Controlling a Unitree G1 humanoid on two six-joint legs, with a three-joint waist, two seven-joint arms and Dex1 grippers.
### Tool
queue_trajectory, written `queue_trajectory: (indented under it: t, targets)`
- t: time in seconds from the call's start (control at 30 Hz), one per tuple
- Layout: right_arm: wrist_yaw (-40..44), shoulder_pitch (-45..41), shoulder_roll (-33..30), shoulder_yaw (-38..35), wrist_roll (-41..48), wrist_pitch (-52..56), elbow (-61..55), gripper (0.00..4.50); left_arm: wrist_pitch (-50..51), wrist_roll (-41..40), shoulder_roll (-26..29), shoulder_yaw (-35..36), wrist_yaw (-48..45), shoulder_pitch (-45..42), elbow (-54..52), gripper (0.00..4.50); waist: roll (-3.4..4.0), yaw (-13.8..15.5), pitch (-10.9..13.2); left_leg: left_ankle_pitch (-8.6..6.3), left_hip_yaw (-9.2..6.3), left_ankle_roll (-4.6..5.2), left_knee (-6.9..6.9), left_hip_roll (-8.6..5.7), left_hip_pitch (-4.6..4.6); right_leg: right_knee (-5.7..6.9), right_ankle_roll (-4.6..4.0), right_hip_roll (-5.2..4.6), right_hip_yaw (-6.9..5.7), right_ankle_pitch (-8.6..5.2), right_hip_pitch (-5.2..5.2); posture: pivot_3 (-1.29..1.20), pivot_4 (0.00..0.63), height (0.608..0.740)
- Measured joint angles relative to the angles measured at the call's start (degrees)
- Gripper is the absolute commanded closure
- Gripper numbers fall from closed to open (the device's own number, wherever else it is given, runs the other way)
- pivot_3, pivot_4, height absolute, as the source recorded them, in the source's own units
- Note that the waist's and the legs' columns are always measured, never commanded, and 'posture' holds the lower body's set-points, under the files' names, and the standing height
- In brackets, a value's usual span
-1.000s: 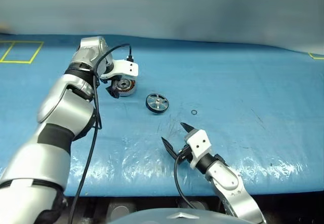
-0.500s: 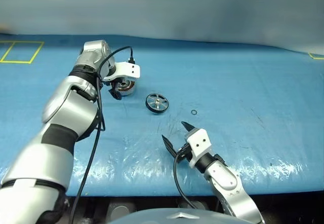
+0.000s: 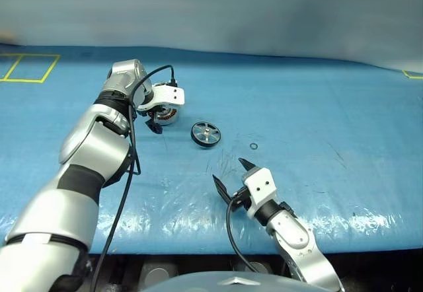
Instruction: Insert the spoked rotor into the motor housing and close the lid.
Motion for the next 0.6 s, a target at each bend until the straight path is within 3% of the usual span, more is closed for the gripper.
queue_trajectory:
  t: [0.6]
  targets:
    - [0.19,-1.14,-0.78,0.61,-0.02,1.14,0.01,0.00,0.08,1.51,0.09,-0.06,0.43,-0.83,0.03,0.10,0.00,-0.02,0.00,0.00,0.00,0.00,0.00,-0.01,-0.04,0.00,0.00,0.00,0.00,0.00,-0.03,0.00,0.150,0.740]
